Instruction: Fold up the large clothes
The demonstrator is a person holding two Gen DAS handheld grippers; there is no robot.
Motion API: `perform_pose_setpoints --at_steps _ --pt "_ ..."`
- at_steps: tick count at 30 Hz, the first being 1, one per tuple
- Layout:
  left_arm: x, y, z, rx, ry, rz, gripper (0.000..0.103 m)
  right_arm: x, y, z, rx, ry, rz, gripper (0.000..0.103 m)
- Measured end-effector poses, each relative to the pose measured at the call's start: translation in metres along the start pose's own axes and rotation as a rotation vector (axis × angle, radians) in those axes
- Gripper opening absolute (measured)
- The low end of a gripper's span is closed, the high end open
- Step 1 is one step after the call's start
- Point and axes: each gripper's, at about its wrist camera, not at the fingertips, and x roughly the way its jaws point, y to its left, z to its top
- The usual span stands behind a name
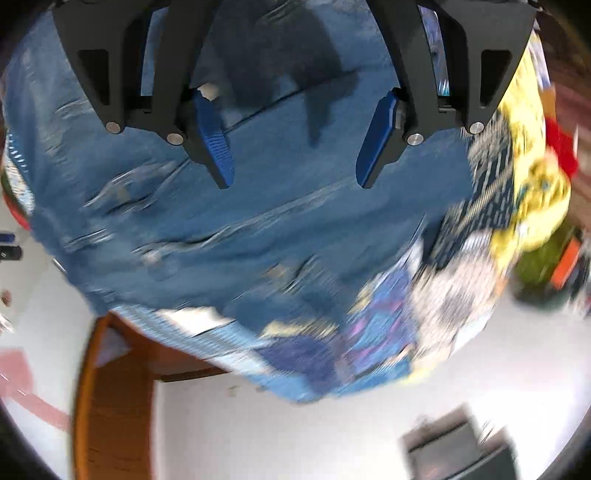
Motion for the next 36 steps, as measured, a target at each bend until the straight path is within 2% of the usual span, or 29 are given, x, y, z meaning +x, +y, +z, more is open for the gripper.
perform_pose_setpoints --at_steps 4,8,10,13,14,15,16,17,18,20,24,26,32,36 --pt "0.014 0.04 -0.029 -0.123 0.07 0.01 0.068 0.023 -0.022 -0.001 0.123 0.068 0.087 0.103" --pt "0.022 0.063 -0.05 -0.227 0.103 -0.013 0.068 0.035 -0.03 0.0 0.185 0.067 0.131 0.102" --pt "0.023 0.068 -0.053 -0.25 0.101 -0.013 0.068 0.039 -0.032 0.004 0.205 0.053 0.132 0.098" --pt "0.021 0.068 -0.057 -0.269 0.093 -0.017 0.068 0.049 -0.041 0.009 0.256 0.037 0.128 0.084" --pt "0.021 0.068 -0.058 -0.271 0.092 -0.02 0.068 0.05 -0.046 0.01 0.275 0.025 0.119 0.073" --pt "0.021 0.067 -0.058 -0.272 0.091 -0.024 0.068 0.051 -0.051 0.011 0.293 0.006 0.095 0.054" --pt "0.02 0.066 -0.059 -0.272 0.09 -0.03 0.068 0.053 -0.054 0.013 0.31 -0.008 0.073 0.046" --pt "0.019 0.063 -0.06 -0.267 0.089 -0.038 0.068 0.053 -0.059 0.013 0.332 -0.018 0.065 0.03" --pt "0.018 0.061 -0.061 -0.261 0.088 -0.038 0.068 0.054 -0.064 0.012 0.363 -0.029 0.067 0.02" --pt "0.014 0.057 -0.061 -0.248 0.08 -0.034 0.068 0.05 -0.066 0.01 0.386 -0.049 0.075 0.015" --pt "0.005 0.052 -0.062 -0.221 0.059 -0.03 0.068 0.029 -0.037 0.015 0.247 -0.106 -0.037 0.009" --pt "-0.001 0.051 -0.063 -0.207 0.042 -0.015 0.068 0.01 -0.02 0.019 0.182 -0.153 -0.054 0.008" --pt "-0.016 0.055 -0.071 -0.214 0.016 -0.02 0.068 -0.05 0.037 0.034 0.038 -0.282 0.026 0.006" --pt "-0.027 0.061 -0.076 -0.221 -0.004 -0.024 0.068 -0.083 0.105 0.041 -0.103 -0.36 0.09 0.006"
